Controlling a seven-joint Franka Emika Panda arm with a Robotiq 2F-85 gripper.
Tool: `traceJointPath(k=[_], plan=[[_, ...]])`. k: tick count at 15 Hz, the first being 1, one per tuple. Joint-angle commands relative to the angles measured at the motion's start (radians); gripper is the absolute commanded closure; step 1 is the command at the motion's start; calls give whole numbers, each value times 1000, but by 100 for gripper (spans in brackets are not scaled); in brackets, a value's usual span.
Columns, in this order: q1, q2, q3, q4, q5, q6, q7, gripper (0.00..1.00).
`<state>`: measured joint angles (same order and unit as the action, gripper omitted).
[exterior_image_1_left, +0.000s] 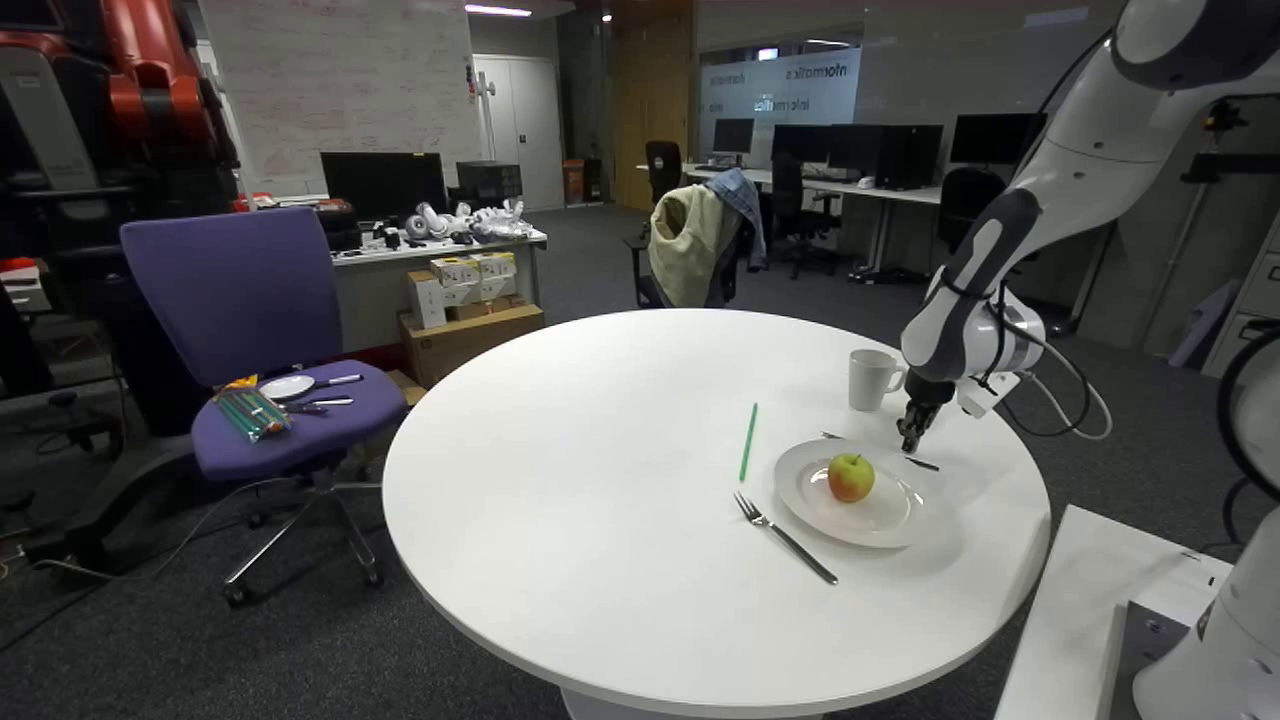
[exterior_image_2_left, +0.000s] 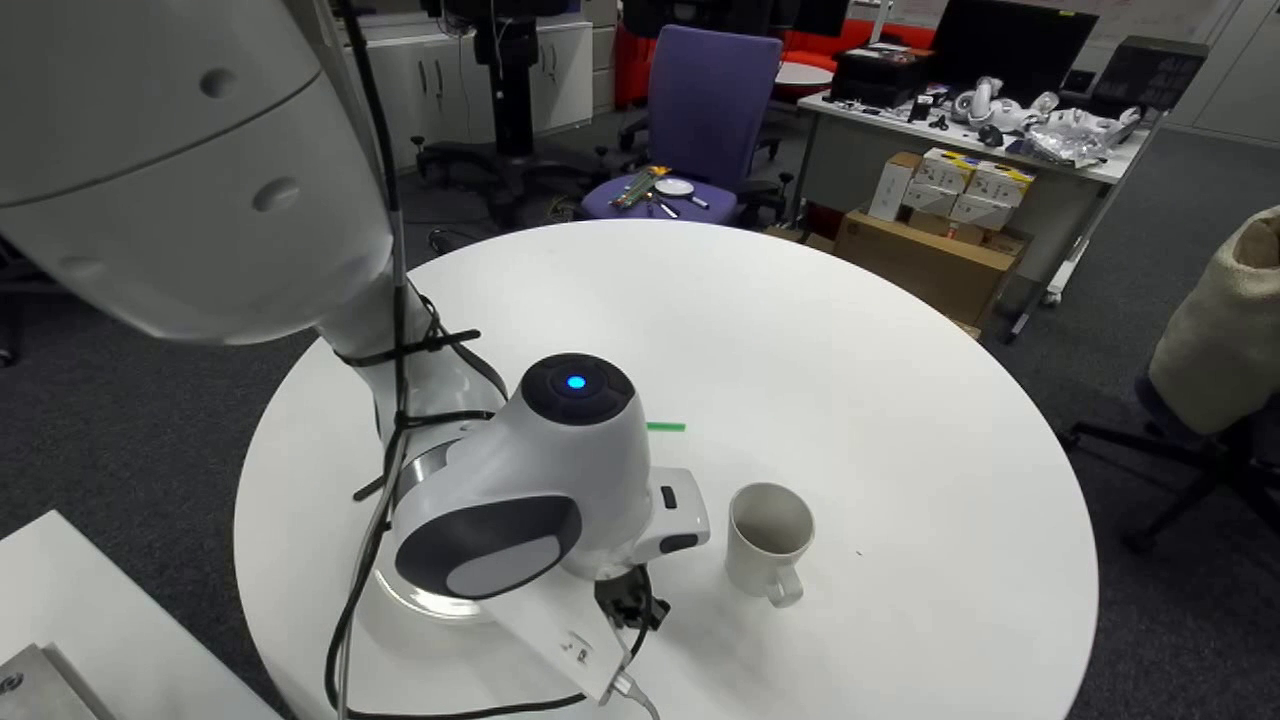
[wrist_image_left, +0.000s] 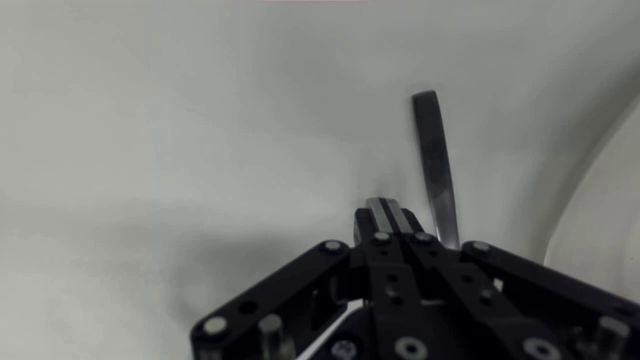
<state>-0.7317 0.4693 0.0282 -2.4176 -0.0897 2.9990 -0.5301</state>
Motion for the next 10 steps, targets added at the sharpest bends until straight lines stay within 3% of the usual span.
traceJointPath(k=[1,6,10], plan=[[29,-6,-44,-49,-42,5,3,100],[55,-15,-77,-67,-75,-25,-10,100],[33,-19,-49,-69,-69,-38,-28,100]])
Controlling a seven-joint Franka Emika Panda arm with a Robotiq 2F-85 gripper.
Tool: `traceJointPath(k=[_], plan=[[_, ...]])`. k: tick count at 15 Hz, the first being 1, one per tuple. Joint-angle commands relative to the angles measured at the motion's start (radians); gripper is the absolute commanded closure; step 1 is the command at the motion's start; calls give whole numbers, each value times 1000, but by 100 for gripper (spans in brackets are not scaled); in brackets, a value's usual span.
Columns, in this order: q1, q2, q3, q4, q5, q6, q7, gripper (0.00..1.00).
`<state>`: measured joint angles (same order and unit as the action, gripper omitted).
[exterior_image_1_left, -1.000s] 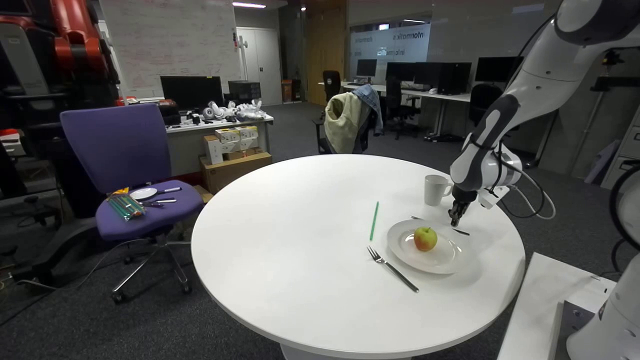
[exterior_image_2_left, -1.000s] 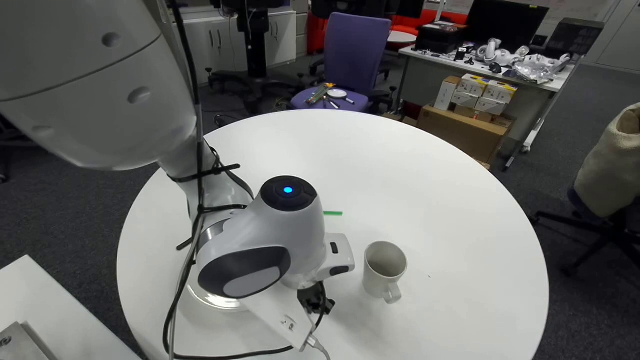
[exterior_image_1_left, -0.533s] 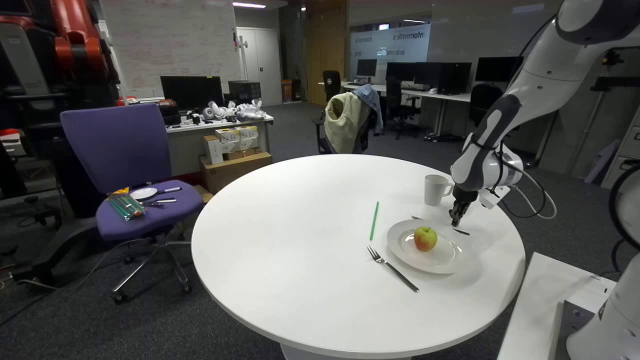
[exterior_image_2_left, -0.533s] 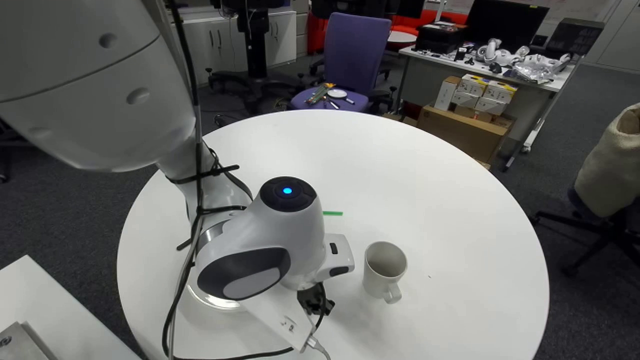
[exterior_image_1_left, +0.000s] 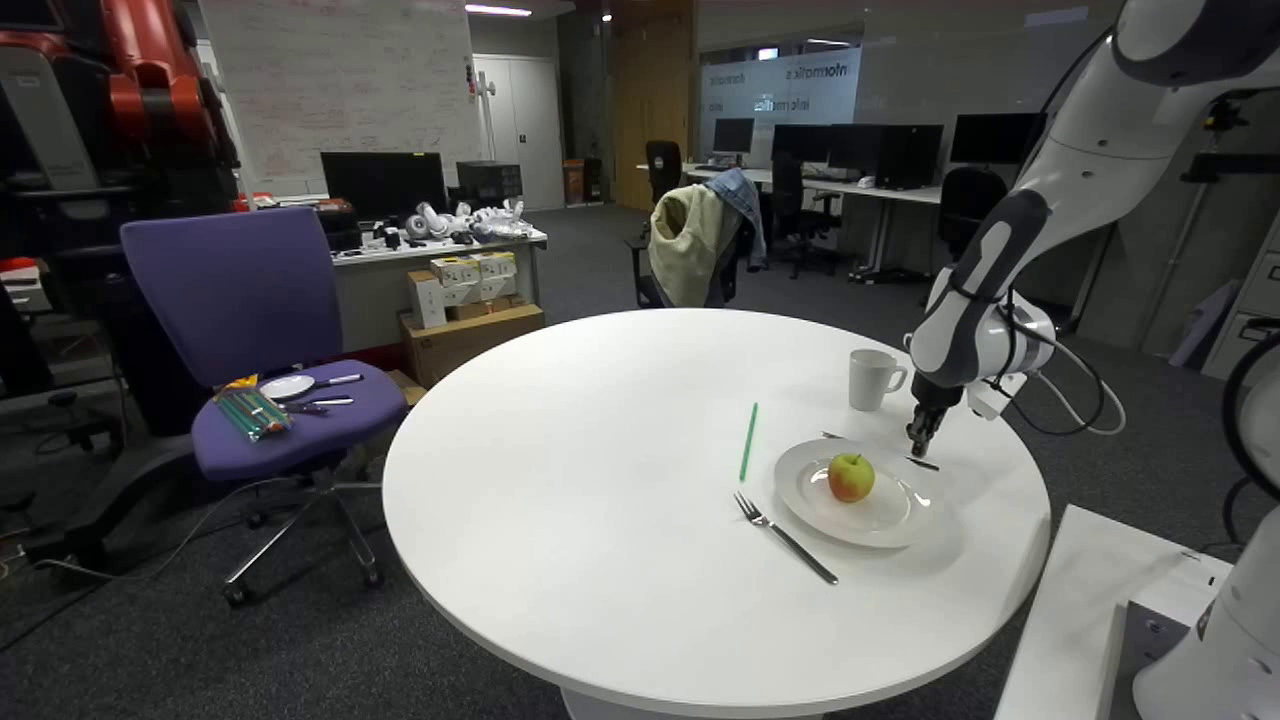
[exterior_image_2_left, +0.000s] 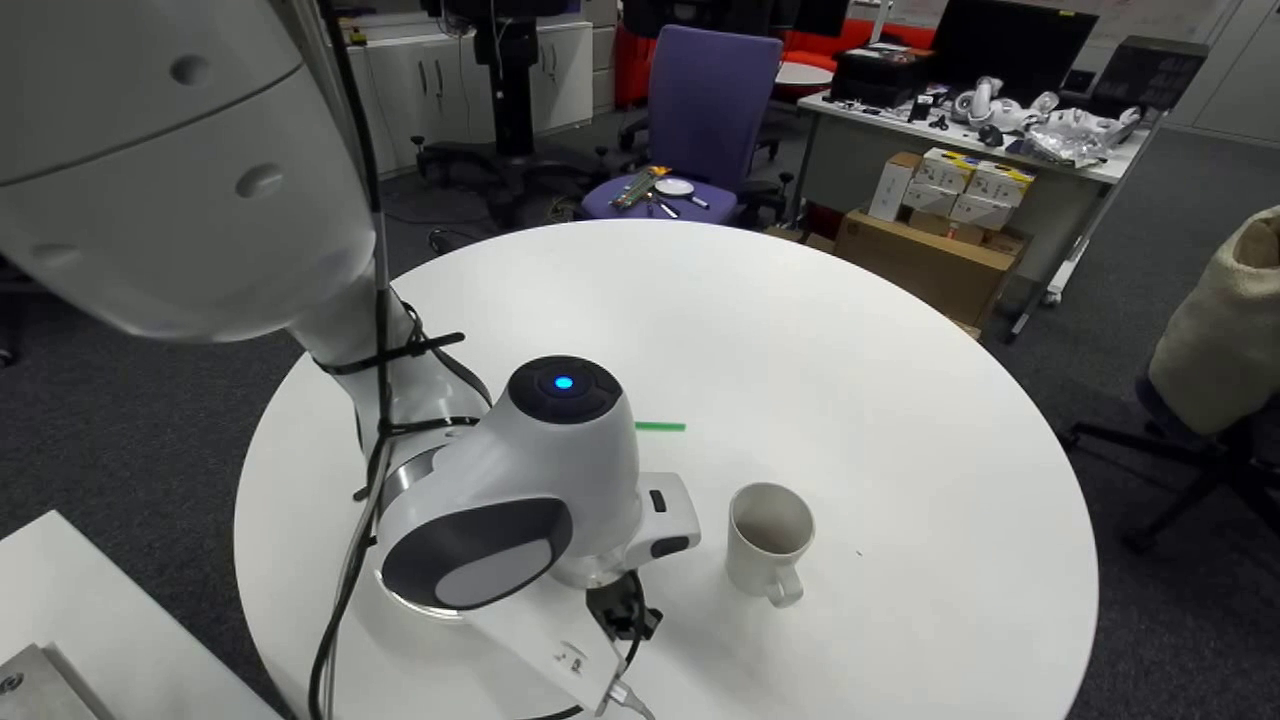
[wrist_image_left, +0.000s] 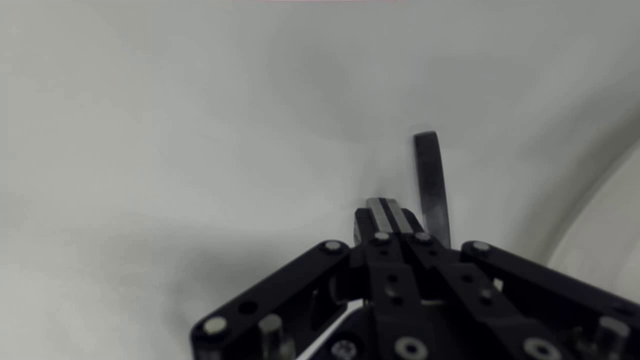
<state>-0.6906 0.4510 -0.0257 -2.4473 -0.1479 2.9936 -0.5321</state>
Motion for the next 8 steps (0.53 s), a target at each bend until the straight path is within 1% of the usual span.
traceJointPath(k=[1,8], plan=[[-14,-1,12,-37,-7,-44,-35,100],[-6,-8,10,-26,18,-120,-63,100]])
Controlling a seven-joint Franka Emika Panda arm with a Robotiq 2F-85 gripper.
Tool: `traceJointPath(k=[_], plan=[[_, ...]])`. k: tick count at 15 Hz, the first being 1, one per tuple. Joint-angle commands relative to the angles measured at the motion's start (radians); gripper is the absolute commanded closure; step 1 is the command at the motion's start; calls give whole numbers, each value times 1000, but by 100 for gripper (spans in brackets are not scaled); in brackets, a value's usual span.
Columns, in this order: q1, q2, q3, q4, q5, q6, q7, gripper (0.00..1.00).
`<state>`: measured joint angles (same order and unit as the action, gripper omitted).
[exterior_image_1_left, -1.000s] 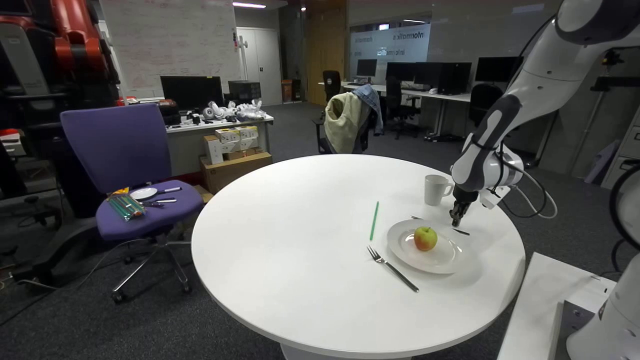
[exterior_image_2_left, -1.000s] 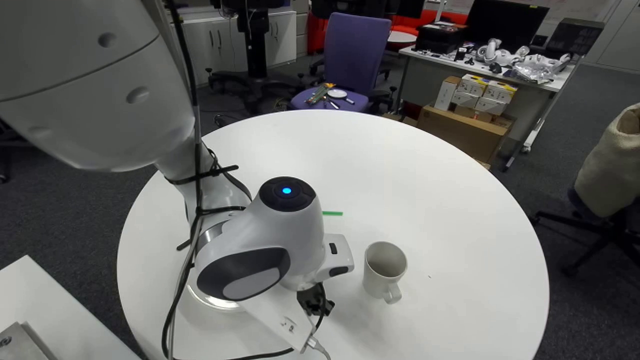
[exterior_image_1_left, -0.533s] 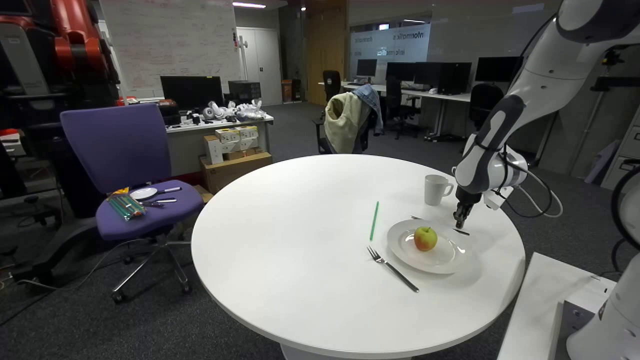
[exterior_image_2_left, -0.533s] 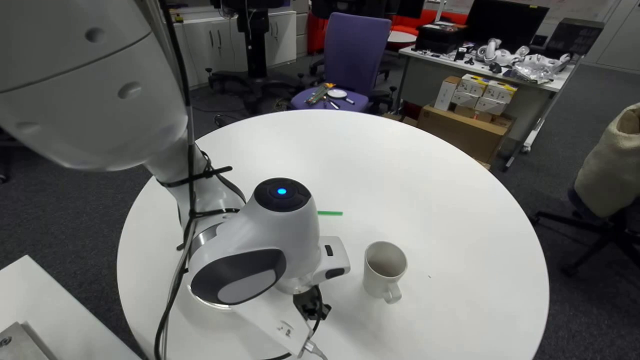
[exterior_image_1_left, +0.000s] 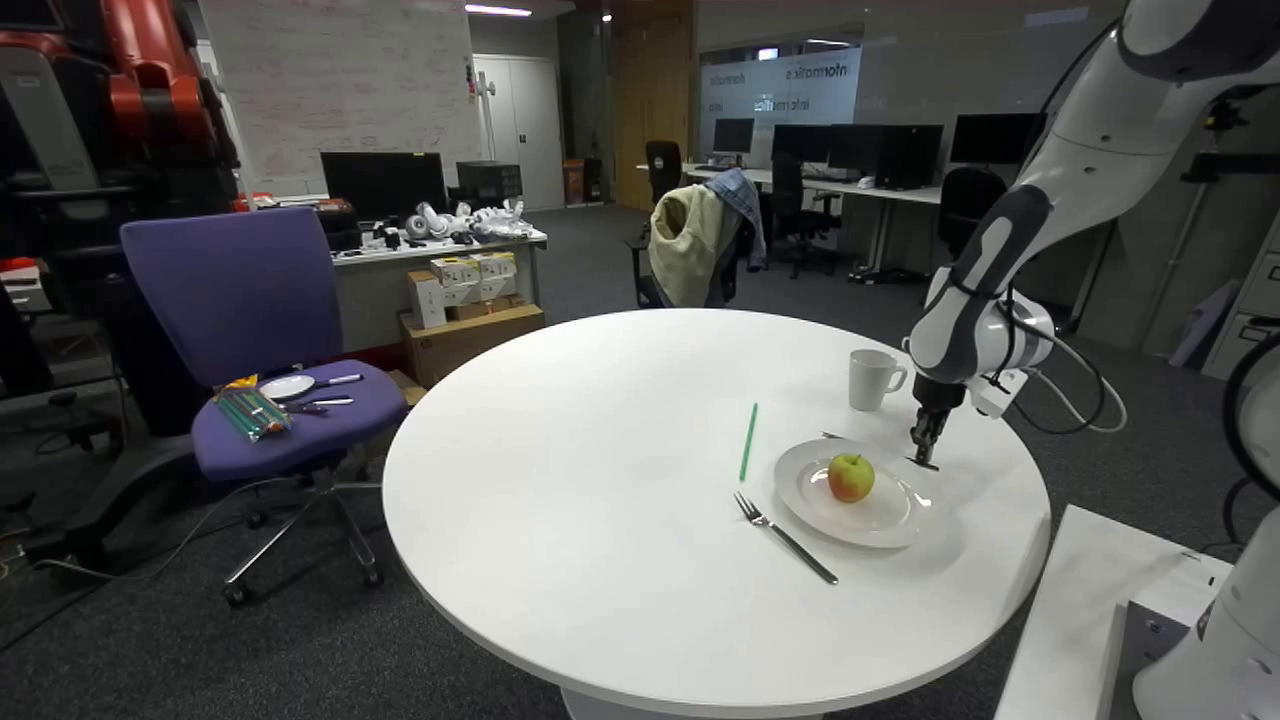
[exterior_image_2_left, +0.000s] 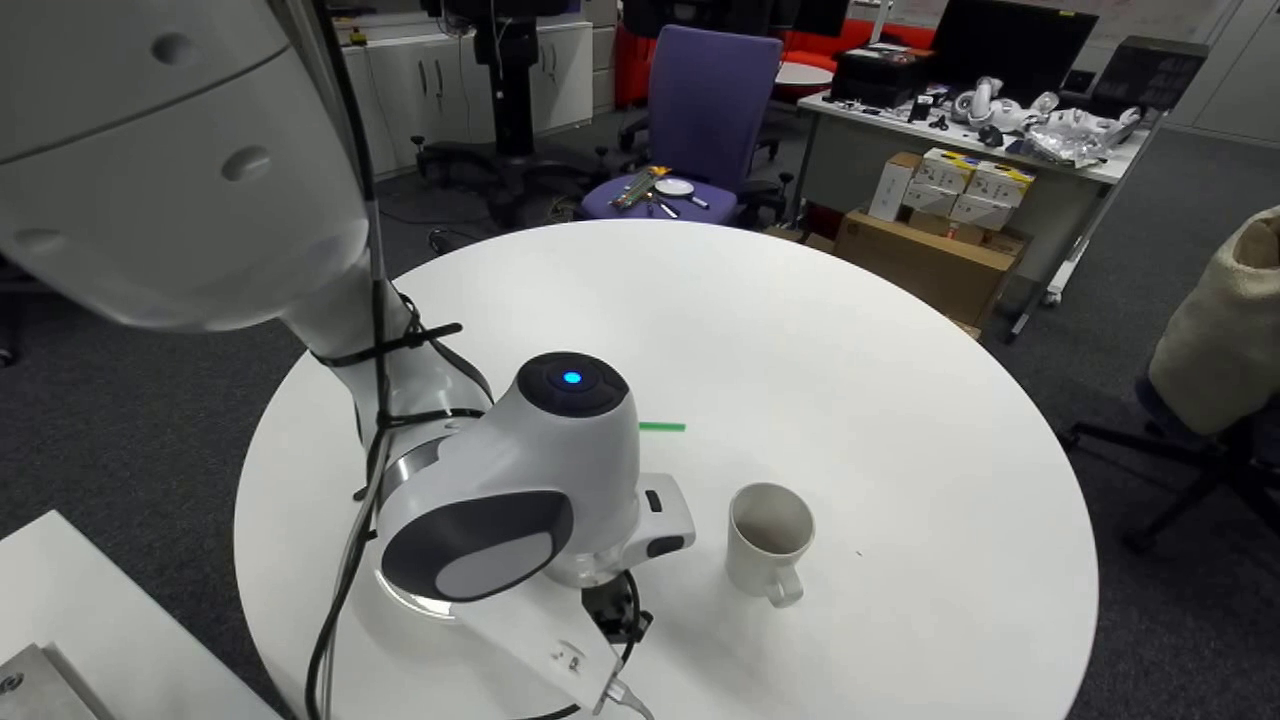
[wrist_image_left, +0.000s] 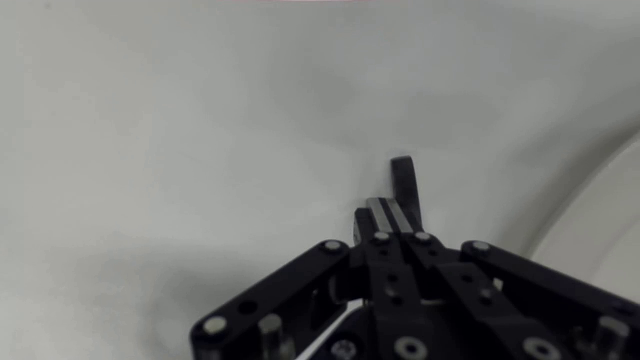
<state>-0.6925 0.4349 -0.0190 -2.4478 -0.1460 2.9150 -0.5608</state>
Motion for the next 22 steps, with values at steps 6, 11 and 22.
traceJointPath(k=[6,11,22], plan=[[-2,5,7,-22,32,-61,-46,100],[-3,3,8,-22,34,-64,-55,100],[-14,0,19,-23,74,-69,-95,100]])
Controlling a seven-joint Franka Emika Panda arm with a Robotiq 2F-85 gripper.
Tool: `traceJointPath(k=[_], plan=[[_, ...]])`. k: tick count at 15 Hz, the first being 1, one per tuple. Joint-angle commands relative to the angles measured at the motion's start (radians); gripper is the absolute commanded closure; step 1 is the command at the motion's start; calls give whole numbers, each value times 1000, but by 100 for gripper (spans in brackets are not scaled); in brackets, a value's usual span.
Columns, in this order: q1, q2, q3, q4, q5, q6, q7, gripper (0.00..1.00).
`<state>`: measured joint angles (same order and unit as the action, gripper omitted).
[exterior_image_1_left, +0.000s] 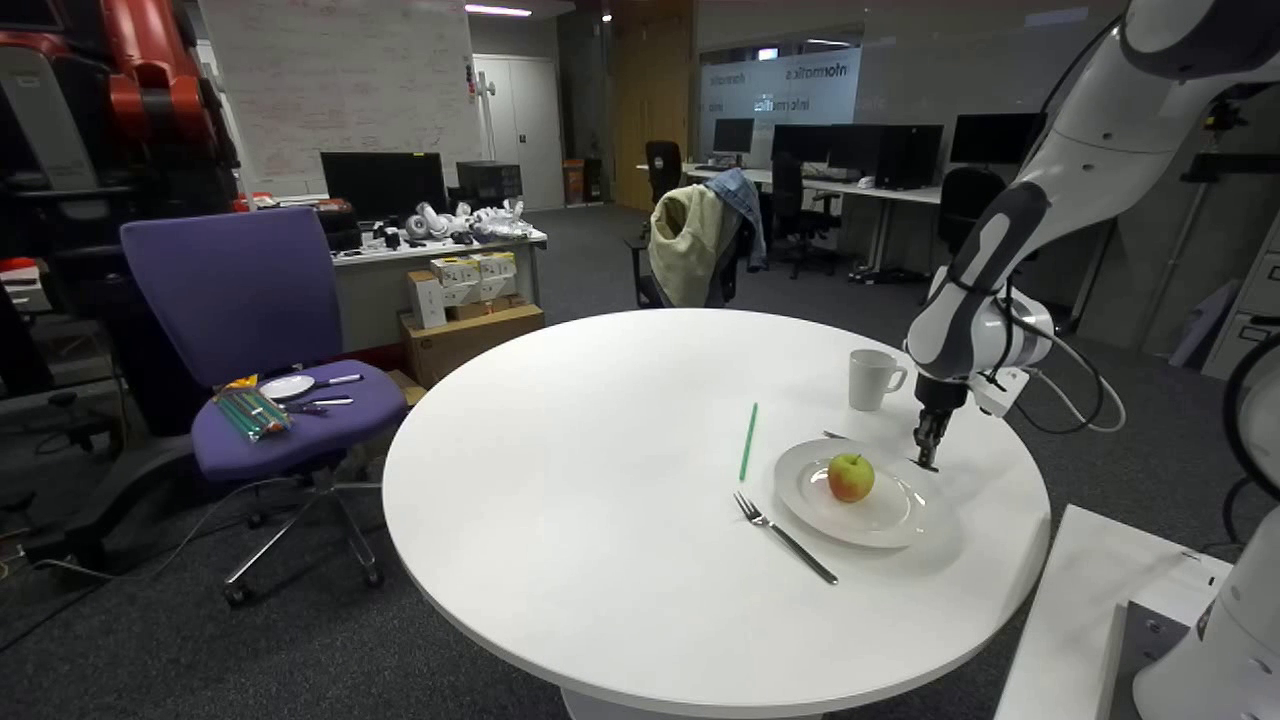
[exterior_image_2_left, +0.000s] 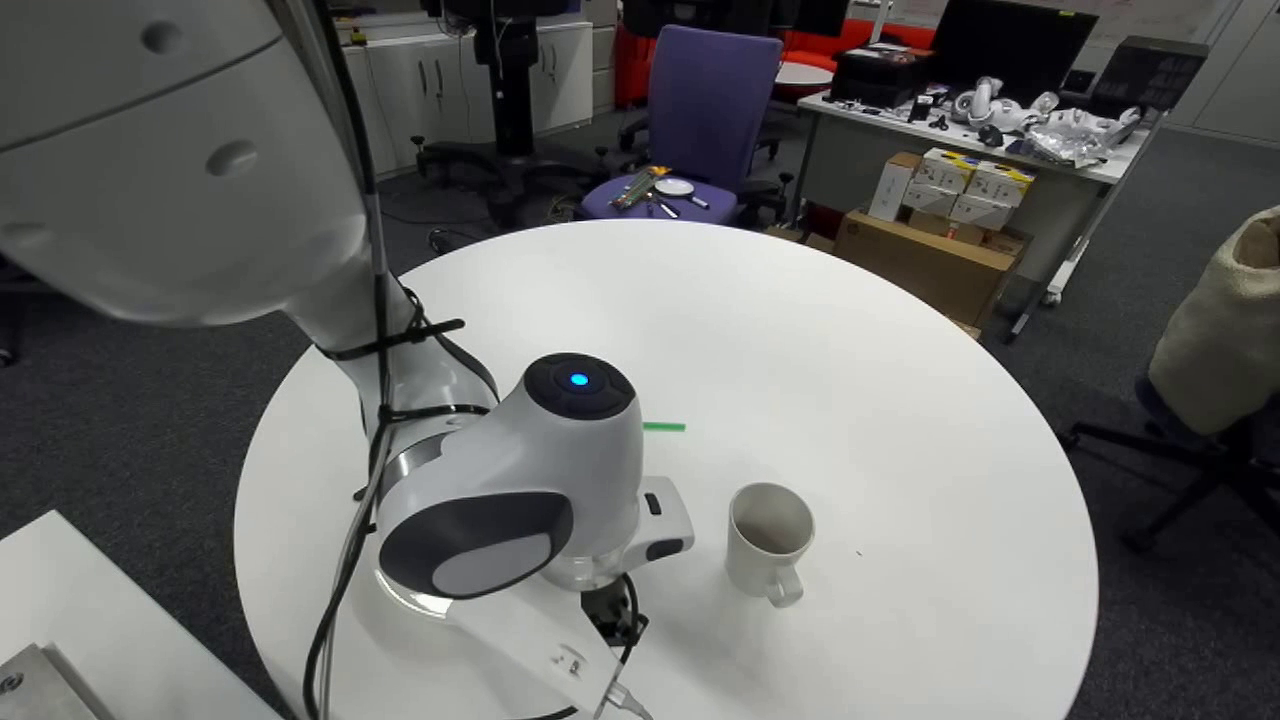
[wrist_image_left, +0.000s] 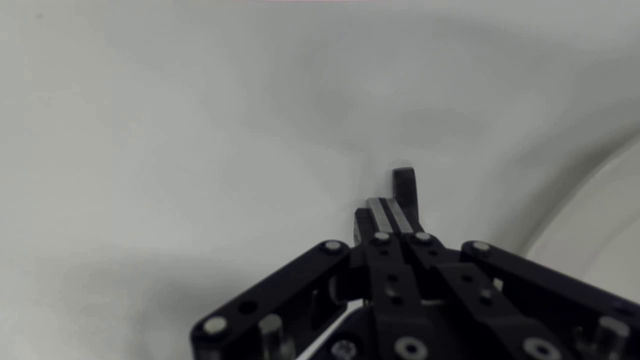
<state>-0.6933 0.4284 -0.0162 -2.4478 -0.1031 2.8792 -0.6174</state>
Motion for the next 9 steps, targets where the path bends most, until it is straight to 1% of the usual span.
traceJointPath(k=[1,6,8,9], plan=[[-15,6,17,-23,35,-33,-42,100],[-18,3,22,-23,45,-38,-51,100],[-40,-4,47,-30,56,-48,-86,100],[-33,-6,41,-33,54,-43,-90,100]])
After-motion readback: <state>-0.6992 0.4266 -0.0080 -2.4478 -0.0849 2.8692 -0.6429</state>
